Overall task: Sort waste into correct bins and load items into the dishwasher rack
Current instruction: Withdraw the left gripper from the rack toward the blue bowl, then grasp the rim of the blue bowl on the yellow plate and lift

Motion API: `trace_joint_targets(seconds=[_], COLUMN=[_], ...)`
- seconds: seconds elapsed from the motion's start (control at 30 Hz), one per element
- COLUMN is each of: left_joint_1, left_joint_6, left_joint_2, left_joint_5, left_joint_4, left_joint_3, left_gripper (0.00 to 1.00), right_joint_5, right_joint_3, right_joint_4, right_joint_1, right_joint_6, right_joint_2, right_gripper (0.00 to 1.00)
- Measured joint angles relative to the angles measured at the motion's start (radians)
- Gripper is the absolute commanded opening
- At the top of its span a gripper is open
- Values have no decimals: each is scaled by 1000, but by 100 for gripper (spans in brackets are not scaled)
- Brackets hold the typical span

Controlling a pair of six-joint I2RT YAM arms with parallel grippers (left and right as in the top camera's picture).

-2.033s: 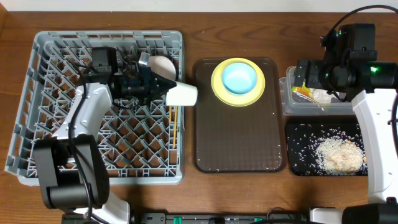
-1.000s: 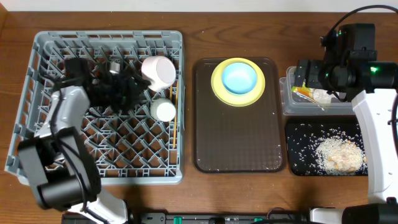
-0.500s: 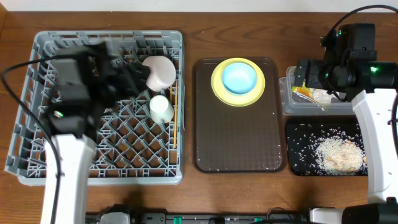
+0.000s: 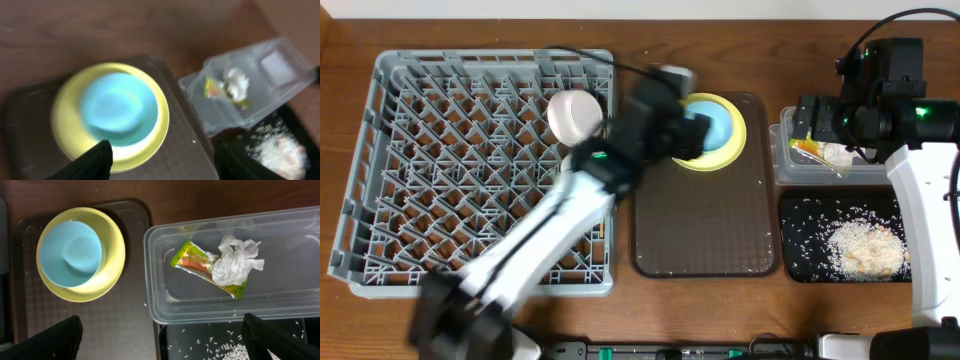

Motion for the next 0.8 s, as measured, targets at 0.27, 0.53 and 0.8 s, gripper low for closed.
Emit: trace_joint_targets(seconds=[0.27,0.53,0.8], left_joint_1=[-72,-74,-74], left_joint_6=[20,84,151], left_joint_2=[269,364,365], left_joint_5=[-12,-83,-117], left_joint_4=[224,276,278], left_joint_3=[-1,-1,-1], left_gripper=[67,66,63], right_joint_5=[0,0,0], right_joint_3=[0,0,0], right_joint_4=[1,0,0], right_joint_1=[0,0,0], right_joint_6=[0,0,0], right_joint_2=[0,0,0], right_gripper=[99,99,99])
